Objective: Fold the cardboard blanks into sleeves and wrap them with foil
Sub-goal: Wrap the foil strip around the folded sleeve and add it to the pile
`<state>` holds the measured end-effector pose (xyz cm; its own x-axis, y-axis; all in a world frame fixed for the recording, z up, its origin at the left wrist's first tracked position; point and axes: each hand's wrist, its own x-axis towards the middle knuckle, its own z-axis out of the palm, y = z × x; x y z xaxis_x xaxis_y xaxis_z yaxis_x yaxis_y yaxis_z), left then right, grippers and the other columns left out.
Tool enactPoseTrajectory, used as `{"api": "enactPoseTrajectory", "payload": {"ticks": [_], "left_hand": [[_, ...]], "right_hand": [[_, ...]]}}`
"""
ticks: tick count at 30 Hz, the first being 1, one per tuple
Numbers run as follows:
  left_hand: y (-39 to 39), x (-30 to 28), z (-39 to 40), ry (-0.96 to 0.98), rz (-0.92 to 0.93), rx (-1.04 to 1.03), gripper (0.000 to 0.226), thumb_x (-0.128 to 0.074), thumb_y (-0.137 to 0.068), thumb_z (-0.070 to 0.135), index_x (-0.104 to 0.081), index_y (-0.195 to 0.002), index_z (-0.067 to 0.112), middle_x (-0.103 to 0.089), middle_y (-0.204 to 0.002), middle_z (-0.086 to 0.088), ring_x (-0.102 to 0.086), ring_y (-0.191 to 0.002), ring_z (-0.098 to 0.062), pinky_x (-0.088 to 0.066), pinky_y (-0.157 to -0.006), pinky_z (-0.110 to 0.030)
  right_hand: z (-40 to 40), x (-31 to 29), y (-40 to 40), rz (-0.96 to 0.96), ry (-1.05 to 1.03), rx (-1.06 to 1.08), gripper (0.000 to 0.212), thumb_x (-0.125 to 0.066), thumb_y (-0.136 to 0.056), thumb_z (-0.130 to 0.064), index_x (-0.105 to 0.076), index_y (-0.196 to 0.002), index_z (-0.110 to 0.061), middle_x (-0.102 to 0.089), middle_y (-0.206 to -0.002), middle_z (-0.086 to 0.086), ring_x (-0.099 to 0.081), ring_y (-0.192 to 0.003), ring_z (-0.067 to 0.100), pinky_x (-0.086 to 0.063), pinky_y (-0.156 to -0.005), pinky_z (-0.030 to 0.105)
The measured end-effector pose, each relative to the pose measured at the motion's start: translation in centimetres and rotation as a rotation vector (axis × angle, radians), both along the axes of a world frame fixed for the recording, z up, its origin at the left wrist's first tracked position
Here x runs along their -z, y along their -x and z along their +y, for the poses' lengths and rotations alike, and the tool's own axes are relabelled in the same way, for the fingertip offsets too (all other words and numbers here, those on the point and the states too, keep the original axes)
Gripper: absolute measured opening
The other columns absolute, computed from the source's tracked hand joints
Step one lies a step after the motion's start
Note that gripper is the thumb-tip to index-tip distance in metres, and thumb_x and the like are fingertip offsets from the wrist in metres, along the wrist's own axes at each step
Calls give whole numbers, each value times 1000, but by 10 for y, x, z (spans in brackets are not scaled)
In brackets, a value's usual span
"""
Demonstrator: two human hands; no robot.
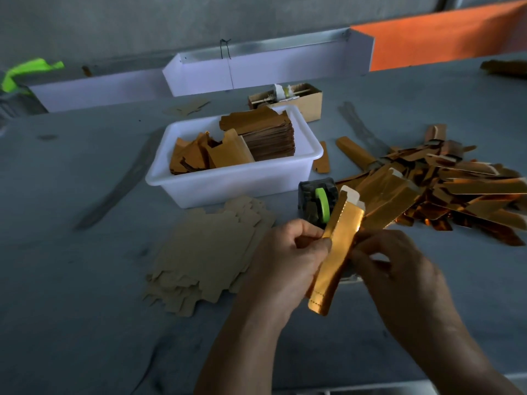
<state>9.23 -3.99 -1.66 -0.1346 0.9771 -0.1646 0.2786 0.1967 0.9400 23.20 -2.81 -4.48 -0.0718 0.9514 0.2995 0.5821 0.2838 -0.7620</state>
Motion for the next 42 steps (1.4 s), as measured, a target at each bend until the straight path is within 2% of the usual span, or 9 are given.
{"api": "enactPoseTrajectory", "payload": {"ticks": [5,8,11,15,19,22,33,36,42], "left_hand": [[4,1,-6,48,-276,-63,10,-66,-86,20,-67,-77,25,-66,-67,12,-61,-64,0,-43,-55,-17],[4,2,-9,37,-298,-100,13,-67,-85,18,-69,-73,23,-67,-65,9,-63,-63,-5,-47,-61,-25],[3,3,-12,14,-294,-99,14,-67,-85,18,-70,-72,21,-68,-66,4,-65,-62,-11,-51,-62,-29],[3,-1,-14,-2,-327,-80,14,-66,-86,15,-70,-73,19,-70,-64,0,-65,-55,-8,-49,-50,-18],[2,-1,-13,-2,-342,-75,10,-68,-83,12,-72,-75,15,-73,-72,-4,-72,-72,-19,-60,-66,-32],[1,-1,-16,-7,-328,-69,10,-70,-82,14,-73,-73,15,-74,-76,-8,-72,-76,-23,-59,-78,-44],[4,0,-19,26,-366,33,11,-67,-85,16,-74,-77,15,-75,-80,-7,-73,-79,-20,-59,-80,-39],[4,0,-20,27,-389,43,16,-69,-79,29,-71,-78,13,-74,-76,-6,-72,-73,-18,-59,-71,-32],[-4,3,-23,-73,-258,-72,21,-57,-92,13,-69,-74,12,-72,-67,-4,-71,-64,-18,-59,-59,-30]], "right_hand": [[5,-22,-12,261,131,-32,8,-59,-82,-21,-64,-79,-27,-65,-79,-2,-63,-73,13,-53,-68,36],[4,-37,-12,400,256,-211,10,-63,-69,-27,-69,-77,-31,-68,-77,-3,-63,-71,10,-49,-63,27],[3,-39,-8,327,266,-320,20,-62,-75,-21,-70,-78,-38,-70,-79,-7,-64,-72,7,-47,-56,21],[4,-36,-4,182,211,-339,23,-60,-81,-21,-69,-84,-42,-69,-79,-12,-63,-74,4,-48,-57,19],[4,-37,-3,125,176,-319,21,-61,-80,-24,-69,-84,-42,-67,-79,-13,-63,-73,4,-48,-56,20],[3,-40,-2,55,147,-304,29,-59,-74,-34,-54,-100,-47,-65,-83,-18,-62,-72,1,-52,-55,22],[3,-37,-3,32,188,-242,29,-68,-77,-21,-46,-90,-35,-66,-80,-19,-63,-67,-1,-47,-52,18],[3,-38,-2,-8,202,-231,29,-68,-78,-23,-44,-86,-37,-67,-72,-7,-62,-68,-4,-49,-51,17],[0,-42,3,-105,202,-186,26,-69,-78,-25,-45,-85,-33,-64,-68,-7,-60,-65,-4,-47,-50,12]]}}
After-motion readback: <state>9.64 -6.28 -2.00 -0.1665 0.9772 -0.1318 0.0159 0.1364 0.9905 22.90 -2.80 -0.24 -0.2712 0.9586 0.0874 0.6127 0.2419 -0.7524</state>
